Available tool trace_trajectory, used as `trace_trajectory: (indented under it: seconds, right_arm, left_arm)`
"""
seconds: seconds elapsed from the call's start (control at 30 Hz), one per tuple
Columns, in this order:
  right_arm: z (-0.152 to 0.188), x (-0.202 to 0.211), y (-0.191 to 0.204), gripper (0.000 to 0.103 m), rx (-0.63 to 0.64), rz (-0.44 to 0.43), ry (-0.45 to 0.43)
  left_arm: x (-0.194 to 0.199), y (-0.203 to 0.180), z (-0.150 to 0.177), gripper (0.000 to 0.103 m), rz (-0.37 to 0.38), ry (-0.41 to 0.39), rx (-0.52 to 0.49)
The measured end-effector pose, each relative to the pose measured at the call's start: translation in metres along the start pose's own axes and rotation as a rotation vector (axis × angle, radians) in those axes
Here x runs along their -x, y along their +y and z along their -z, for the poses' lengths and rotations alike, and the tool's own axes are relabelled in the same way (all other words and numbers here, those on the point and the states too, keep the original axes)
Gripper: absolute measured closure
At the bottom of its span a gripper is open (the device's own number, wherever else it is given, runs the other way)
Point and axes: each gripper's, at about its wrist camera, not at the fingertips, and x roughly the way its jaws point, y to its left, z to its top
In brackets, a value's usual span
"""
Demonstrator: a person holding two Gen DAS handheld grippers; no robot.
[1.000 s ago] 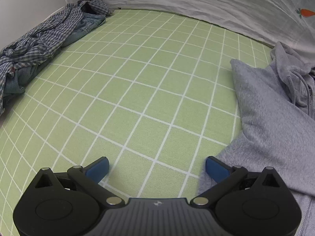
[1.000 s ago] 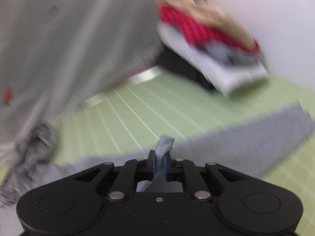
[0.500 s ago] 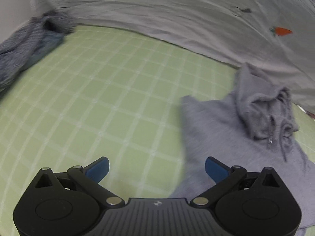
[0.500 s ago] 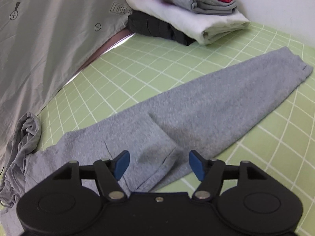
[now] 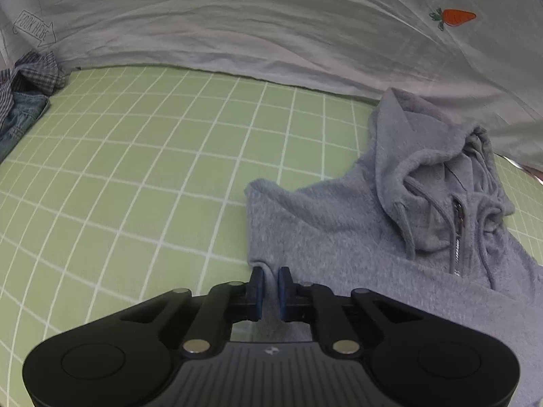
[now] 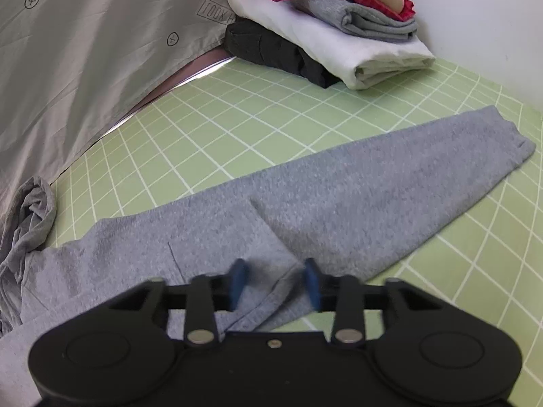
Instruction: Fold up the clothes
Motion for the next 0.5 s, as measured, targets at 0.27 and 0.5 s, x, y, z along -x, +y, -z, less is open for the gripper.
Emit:
trace_trajectory:
  seconds: [0.27,0.5]
  right_arm:
    - [-0.003,0.014,0.011,0.092,0.075,-0.022,-0.04]
    - [-0.002,0.045,0.031,0.092,0.111,-0.134,-0.06]
  left_arm:
    - [0.025,0.005,0.001,0.038,-0.068,0.003,0.008]
    - [0.057,0.016,0.03,0.019,-0.123,0.033,0.023]
